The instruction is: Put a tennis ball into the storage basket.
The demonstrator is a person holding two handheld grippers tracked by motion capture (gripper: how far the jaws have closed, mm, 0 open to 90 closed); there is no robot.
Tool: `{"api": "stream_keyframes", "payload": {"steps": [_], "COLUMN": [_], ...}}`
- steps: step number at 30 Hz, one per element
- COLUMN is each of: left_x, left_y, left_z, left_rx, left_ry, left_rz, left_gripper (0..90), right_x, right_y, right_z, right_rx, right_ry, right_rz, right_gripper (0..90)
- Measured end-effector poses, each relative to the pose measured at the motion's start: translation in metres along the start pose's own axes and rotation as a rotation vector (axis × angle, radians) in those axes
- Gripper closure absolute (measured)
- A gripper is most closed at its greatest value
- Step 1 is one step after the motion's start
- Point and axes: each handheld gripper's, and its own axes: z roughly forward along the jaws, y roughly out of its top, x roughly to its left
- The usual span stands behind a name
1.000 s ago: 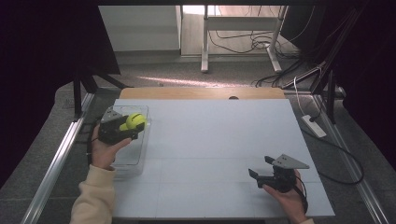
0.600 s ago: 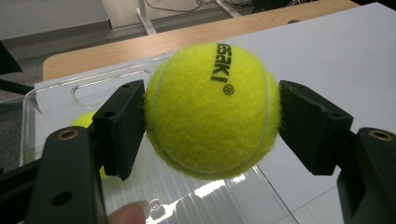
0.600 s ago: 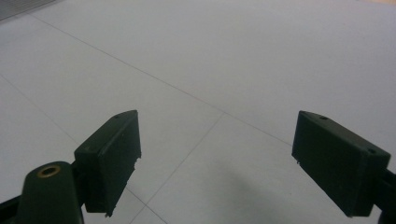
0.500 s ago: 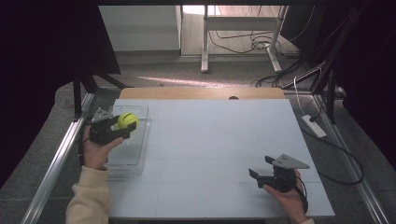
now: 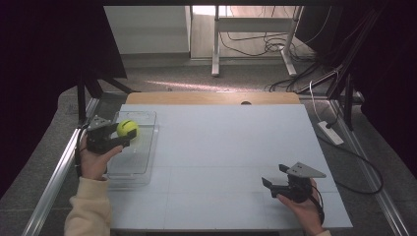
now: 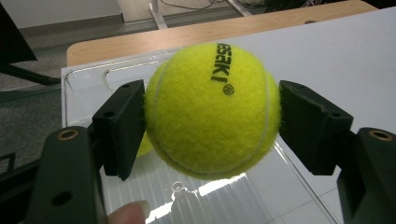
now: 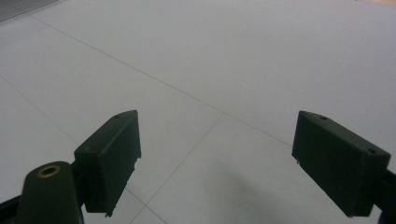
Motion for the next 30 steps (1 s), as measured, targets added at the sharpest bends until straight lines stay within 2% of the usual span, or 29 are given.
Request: {"api": "stream_keyframes", "payload": {"steps": [7,22,30], "left_x": [0.004,0.01,0.012], "left_y": [-0.002,-0.007,-0.011], "left_z": [0.0,0.001,0.005], "left_rx": [0.009,0.03,0.092], "left_ry": [0.014,0.019,0.035], "left_rz": [-0.008,-0.027,-0.003], "left_gripper": [27.7,27.7,27.6], "right_x": [0.0,0.0,0.001], "right_y": [0.0,0.0,-0.001], "right_z": [0.0,0.0,0.001], "right_rx": [-0.001,-0.002,0.003], "right_ry": [0.002,0.001,0.003], "right_rz": [0.0,-0.001,-0.003], "right_gripper": [15.1,15.1,15.0]}}
